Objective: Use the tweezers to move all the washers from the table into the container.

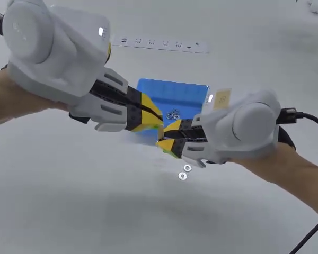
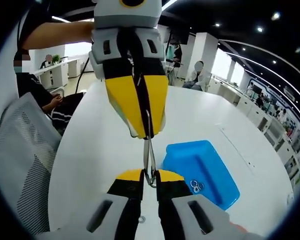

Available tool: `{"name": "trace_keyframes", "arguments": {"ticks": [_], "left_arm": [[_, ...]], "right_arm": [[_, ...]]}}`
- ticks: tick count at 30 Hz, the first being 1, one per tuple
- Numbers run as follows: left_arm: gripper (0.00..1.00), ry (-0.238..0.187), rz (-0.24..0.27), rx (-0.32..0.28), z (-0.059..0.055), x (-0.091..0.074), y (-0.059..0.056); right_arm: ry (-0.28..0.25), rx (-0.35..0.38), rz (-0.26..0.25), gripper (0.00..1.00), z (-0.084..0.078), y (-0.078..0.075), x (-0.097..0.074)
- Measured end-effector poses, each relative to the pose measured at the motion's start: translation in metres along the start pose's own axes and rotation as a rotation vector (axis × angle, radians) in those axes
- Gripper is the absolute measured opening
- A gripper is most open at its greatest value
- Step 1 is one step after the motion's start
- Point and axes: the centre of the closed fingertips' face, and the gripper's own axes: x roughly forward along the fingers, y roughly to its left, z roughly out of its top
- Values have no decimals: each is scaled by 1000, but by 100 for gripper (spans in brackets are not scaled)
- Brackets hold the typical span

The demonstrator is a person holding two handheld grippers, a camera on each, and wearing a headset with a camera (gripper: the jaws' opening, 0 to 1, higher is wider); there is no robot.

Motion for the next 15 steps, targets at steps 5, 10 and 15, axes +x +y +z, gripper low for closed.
{"name": "trace_keyframes", "arguments": {"ticks": [5,10,15], "left_arm": [[5,-8,7,22,2,0,13],[5,-11,5,50,10,0,26],[5,-12,7,76,13,3,43]], "right_arm": [[-1,-22,-25,11,5,-14,-5],[-7,-32,-51,11,8,-28,-9],[-18,-26,-76,11,10,-44,-12]]}}
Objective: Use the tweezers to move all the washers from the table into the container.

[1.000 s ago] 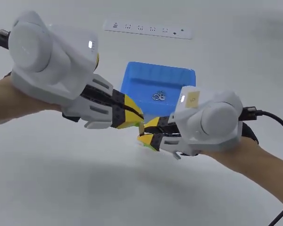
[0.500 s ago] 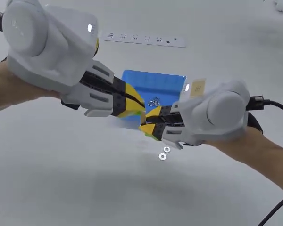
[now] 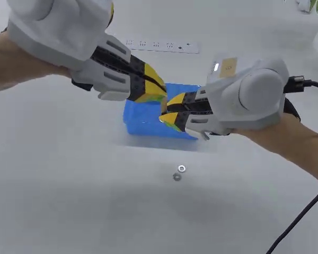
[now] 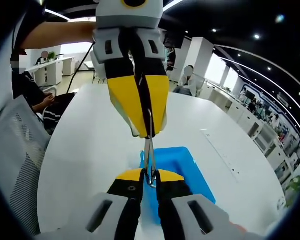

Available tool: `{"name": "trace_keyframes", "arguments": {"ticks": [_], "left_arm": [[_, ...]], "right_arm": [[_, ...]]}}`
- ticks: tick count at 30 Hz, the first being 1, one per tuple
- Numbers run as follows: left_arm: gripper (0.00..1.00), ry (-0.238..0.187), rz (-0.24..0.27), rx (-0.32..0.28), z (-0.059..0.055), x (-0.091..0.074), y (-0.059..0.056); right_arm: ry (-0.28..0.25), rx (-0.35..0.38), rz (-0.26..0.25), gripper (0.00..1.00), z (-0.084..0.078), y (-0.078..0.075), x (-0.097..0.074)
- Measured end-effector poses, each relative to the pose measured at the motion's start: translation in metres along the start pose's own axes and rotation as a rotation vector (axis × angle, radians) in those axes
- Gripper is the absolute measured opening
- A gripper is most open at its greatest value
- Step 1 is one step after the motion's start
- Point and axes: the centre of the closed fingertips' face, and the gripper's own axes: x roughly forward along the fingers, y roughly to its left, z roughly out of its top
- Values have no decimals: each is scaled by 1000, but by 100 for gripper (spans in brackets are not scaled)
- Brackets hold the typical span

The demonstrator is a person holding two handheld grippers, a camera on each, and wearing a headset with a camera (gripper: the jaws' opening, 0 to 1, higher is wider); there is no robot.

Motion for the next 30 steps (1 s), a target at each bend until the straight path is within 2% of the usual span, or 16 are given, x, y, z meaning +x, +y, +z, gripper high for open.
{"name": "trace_keyframes", "arguments": {"ticks": [11,18,26,30], "left_arm": [[5,5,-20,37,-1,16,21],[5,7,-19,13,-11,25,31],[5,7,-23,-15,-23,34,33],[5,5,-23,-17,-22,34,30]], "right_arm": [[16,-7,-23,11,-9,-23,4],[32,12,-29,11,-19,-33,17],[57,32,-15,11,-32,-34,27],[55,35,-10,11,-33,-31,25]]}}
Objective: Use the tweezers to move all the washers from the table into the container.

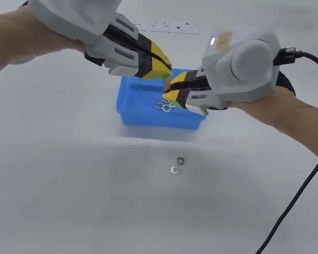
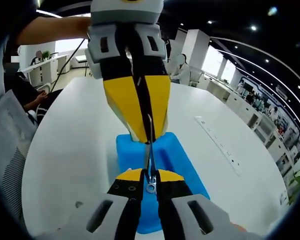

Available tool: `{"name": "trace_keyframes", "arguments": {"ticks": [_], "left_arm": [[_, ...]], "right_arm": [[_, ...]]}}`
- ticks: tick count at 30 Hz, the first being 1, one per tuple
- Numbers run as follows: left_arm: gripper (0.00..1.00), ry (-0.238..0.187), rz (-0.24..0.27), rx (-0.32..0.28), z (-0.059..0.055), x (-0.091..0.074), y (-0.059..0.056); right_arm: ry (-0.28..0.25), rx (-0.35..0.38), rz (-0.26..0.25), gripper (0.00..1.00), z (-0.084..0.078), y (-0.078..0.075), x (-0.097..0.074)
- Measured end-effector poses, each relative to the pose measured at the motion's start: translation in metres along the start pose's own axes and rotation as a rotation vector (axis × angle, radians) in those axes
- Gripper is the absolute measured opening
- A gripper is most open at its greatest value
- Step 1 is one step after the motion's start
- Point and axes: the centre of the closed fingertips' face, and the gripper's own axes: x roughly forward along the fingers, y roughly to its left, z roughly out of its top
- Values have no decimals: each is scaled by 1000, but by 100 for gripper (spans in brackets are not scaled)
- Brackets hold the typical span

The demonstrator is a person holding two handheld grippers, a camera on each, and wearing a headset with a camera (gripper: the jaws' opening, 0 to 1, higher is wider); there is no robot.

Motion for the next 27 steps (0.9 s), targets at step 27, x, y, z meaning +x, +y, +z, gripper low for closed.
{"name": "trace_keyframes", "arguments": {"ticks": [27], "left_arm": [[5,-43,-46,44,35,-9,-72]], "right_arm": [[-39,-5,-6,11,-1,60,-57]]}}
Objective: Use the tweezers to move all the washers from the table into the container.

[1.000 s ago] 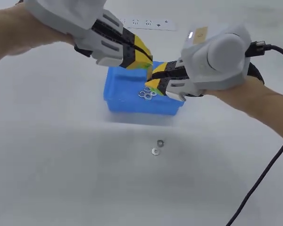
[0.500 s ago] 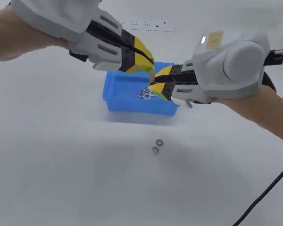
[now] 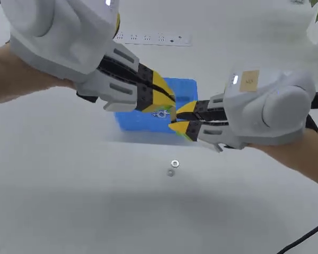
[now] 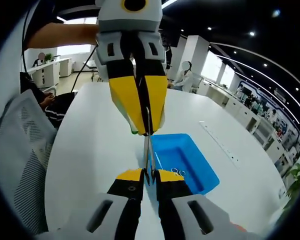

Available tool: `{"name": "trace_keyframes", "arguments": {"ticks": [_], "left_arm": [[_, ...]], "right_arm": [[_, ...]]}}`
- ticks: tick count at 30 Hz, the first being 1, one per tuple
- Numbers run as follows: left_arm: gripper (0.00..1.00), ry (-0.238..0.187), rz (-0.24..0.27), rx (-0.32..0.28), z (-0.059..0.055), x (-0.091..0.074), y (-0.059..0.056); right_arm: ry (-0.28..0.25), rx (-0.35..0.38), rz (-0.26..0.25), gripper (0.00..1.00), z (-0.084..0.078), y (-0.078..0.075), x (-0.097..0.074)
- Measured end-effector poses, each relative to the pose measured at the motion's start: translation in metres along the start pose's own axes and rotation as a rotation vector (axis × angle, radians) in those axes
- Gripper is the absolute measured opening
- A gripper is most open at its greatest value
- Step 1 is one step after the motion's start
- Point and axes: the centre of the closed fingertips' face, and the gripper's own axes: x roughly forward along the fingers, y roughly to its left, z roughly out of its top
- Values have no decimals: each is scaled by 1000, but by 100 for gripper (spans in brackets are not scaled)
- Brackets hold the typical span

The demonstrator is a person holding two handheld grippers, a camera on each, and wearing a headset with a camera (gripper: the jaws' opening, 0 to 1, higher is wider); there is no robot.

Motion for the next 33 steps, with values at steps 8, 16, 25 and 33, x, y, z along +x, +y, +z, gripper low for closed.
{"name": "trace_keyframes", "arguments": {"ticks": [8,16,25,33], "left_arm": [[5,0,-38,-38,-7,12,-30],[5,19,-58,-62,-14,16,-48],[5,28,-43,-77,-22,22,-53],[5,40,-50,-93,-36,27,-56]], "right_arm": [[22,24,32,11,-18,31,-4],[26,58,53,11,-27,50,-2],[43,74,74,12,-35,58,6],[55,96,77,12,-41,59,10]]}}
